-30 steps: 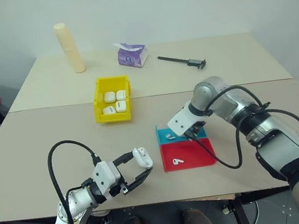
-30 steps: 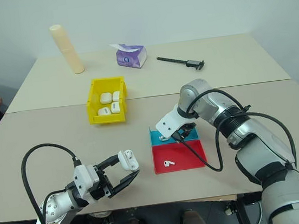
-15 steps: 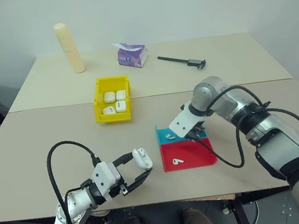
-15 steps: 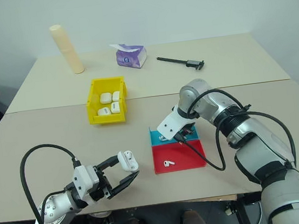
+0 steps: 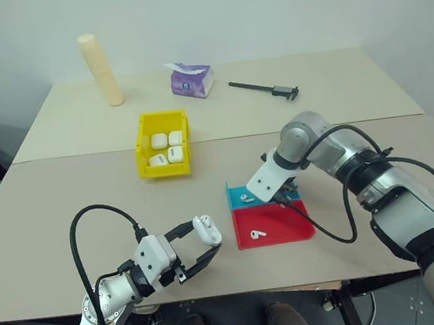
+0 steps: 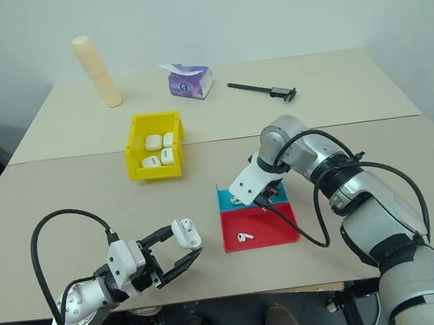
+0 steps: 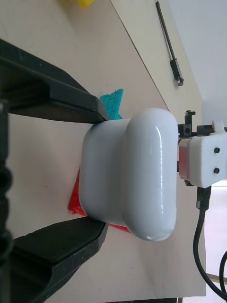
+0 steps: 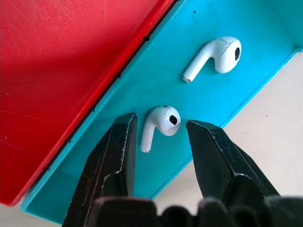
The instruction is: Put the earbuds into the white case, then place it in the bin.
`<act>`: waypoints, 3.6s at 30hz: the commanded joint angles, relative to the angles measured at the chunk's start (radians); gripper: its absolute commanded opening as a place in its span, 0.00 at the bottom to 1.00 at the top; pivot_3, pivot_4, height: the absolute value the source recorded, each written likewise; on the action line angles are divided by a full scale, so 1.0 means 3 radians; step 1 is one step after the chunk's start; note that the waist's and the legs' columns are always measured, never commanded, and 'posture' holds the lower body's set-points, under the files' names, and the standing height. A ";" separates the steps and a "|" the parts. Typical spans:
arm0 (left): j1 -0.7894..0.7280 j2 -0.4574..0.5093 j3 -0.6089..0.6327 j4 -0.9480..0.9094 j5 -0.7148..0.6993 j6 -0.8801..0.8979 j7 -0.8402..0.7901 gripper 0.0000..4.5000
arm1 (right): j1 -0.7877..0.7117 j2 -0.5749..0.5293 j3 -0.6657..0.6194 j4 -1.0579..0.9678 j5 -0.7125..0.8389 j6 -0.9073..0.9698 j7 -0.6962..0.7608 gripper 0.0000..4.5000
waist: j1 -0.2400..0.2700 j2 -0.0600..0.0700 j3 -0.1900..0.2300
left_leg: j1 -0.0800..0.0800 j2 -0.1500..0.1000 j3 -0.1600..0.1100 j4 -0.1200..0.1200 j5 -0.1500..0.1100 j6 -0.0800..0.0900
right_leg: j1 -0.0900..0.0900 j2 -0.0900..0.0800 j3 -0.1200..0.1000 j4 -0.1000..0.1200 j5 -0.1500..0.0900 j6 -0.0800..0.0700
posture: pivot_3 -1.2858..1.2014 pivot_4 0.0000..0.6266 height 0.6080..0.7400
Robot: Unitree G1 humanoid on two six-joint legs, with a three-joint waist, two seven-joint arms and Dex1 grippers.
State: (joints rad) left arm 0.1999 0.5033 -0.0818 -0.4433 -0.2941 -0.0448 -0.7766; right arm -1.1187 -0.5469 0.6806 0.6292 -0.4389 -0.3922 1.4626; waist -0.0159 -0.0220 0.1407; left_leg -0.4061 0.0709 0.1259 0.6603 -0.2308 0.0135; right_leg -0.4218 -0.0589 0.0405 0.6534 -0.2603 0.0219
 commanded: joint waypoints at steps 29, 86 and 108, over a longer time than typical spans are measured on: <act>-0.0159 -0.0014 -0.0007 0.0004 -0.0045 -0.0028 -0.0036 0.60 | 0.0103 -0.0042 -0.0197 -0.0276 0.0015 0.0154 -0.0121 0.16 | 0.0002 0.0000 0.0000 | 0.0004 0.0000 0.0002 0.0000 0.0000 0.0000 | 0.0002 0.0000 0.0002 0.0004 -0.0001 -0.0001 | 0.52 0.24 1.00; -0.1624 -0.0245 -0.0025 -0.0041 -0.0938 0.0889 -0.0457 0.60 | 0.2619 0.0025 -0.2662 -0.4346 0.4336 0.3399 -0.2131 0.16 | 0.0007 -0.0003 -0.0001 | -0.0004 -0.0006 -0.0037 0.0002 0.0001 0.0000 | 0.0009 0.0004 0.0000 -0.0004 -0.0003 0.0009 | 0.52 0.24 1.00; -0.1632 -0.0283 -0.0036 0.0002 -0.0874 0.0849 -0.0481 0.60 | 0.2798 -0.0327 -0.2576 -0.4357 0.4229 0.3211 -0.1942 0.34 | 0.0010 -0.0004 0.0000 | -0.0004 -0.0005 -0.0038 0.0001 0.0001 0.0000 | 0.0009 0.0004 0.0000 -0.0005 -0.0003 0.0009 | 0.52 0.24 1.00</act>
State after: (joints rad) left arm -0.2768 0.4252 -0.1084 -0.4151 -0.5457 0.2364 -0.9255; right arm -0.2882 -0.6273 -0.0846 -0.6612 0.8282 0.5919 0.8609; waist -0.0130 -0.0232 0.1406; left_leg -0.4073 0.0693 0.1144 0.6607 -0.2306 0.0134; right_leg -0.4190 -0.0576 0.0405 0.6519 -0.2614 0.0246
